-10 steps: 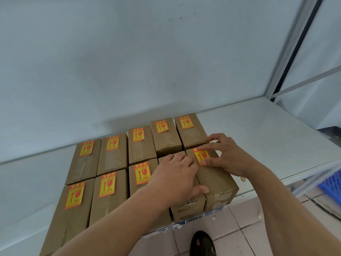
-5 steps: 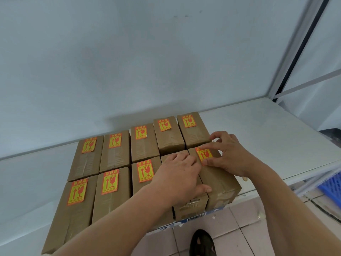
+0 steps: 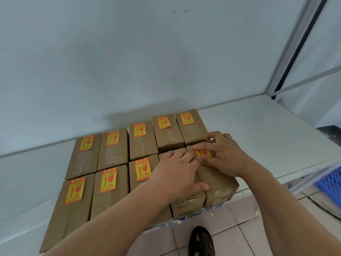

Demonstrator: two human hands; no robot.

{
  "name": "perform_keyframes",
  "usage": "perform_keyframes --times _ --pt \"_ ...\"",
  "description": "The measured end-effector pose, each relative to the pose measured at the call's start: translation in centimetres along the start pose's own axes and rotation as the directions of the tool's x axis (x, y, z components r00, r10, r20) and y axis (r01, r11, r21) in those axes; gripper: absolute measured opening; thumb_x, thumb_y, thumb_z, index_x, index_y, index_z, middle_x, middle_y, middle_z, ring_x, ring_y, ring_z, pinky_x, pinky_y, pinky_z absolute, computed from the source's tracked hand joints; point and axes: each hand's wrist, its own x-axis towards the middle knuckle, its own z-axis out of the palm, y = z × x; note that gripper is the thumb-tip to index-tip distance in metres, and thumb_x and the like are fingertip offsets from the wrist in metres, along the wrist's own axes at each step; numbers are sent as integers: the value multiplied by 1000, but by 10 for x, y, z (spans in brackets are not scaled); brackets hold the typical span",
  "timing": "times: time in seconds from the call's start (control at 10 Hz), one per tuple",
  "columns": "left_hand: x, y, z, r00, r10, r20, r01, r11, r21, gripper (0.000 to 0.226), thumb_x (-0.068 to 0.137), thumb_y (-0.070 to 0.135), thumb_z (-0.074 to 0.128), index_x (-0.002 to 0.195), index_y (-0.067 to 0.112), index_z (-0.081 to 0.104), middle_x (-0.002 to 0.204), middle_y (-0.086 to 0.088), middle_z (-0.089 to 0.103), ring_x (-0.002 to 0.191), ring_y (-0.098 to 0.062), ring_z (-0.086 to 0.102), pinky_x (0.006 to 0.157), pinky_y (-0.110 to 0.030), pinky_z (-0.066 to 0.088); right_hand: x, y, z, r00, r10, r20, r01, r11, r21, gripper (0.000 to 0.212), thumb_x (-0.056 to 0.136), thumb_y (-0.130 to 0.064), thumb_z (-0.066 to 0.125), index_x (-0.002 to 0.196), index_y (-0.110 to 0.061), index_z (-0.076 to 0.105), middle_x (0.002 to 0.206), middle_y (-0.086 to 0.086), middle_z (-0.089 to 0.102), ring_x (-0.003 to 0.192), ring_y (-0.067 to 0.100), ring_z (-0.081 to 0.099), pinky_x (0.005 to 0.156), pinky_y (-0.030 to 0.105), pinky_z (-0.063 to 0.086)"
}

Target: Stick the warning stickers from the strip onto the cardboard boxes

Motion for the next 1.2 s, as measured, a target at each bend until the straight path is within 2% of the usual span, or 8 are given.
perform_keyframes --times 0.1,0.2,0.4,0.6,0.8,1.0,1.1,1.2 --pt "1 0 -2 1000 -13 21 13 1000 0 71 89 71 32 141 22 36 146 1 37 139 -22 23 115 -44 15 -6 10 -4 997 48 -57 -45 998 42 47 82 -64 58 127 -51 54 136 -12 35 124 12 29 107 38 33" --pt "1 2 -2 999 -27 42 27 1000 -4 72 89 71 32 141 22 35 147 1 36 140 -22 22 115 -43 14 -9 19 -5 995 94 -37 -93 995 31 52 80 -63 61 129 -47 55 138 -9 36 125 15 30 105 37 36" --pt "2 3 -4 999 -28 47 28 1000 -4 72 88 71 32 141 23 36 146 2 37 139 -21 24 114 -43 16 -6 21 -3 993 113 -23 -112 993 34 51 80 -62 62 128 -47 54 139 -8 35 127 17 29 102 34 34" --pt "-1 3 -5 999 -20 48 19 1000 19 72 89 70 31 141 22 36 147 1 37 139 -22 23 114 -43 16 -7 10 -4 998 57 -37 -54 996 67 47 83 -59 61 129 -48 53 137 -8 35 126 14 28 103 33 32" --pt "0 4 -4 998 -27 57 27 1000 12 71 89 69 31 142 22 35 148 0 36 140 -22 21 114 -43 14 -4 6 -3 998 57 8 -57 998 12 46 84 -59 60 127 -45 56 138 -8 35 126 16 28 104 34 32" --pt "-6 2 -7 999 -12 31 12 1000 8 67 92 67 31 142 22 35 148 -1 36 141 -24 21 115 -45 15 -5 -3 -9 999 42 3 -42 997 69 42 84 -54 63 125 -46 56 135 -9 38 124 13 27 100 27 27" --pt "-16 -2 -9 999 -24 -26 24 1000 -14 63 93 65 29 138 22 41 146 0 40 139 -21 25 115 -43 19 -6 -13 -13 999 42 -11 -40 993 111 38 89 -50 59 126 -44 56 134 -9 40 124 11 28 99 28 28" --pt "-27 -8 -14 997 -34 -71 33 999 -10 60 94 64 29 134 23 47 141 2 44 134 -19 31 111 -41 24 -9 -24 -20 994 45 -97 -32 991 129 36 91 -46 58 126 -41 56 130 -9 43 125 12 33 97 28 31"
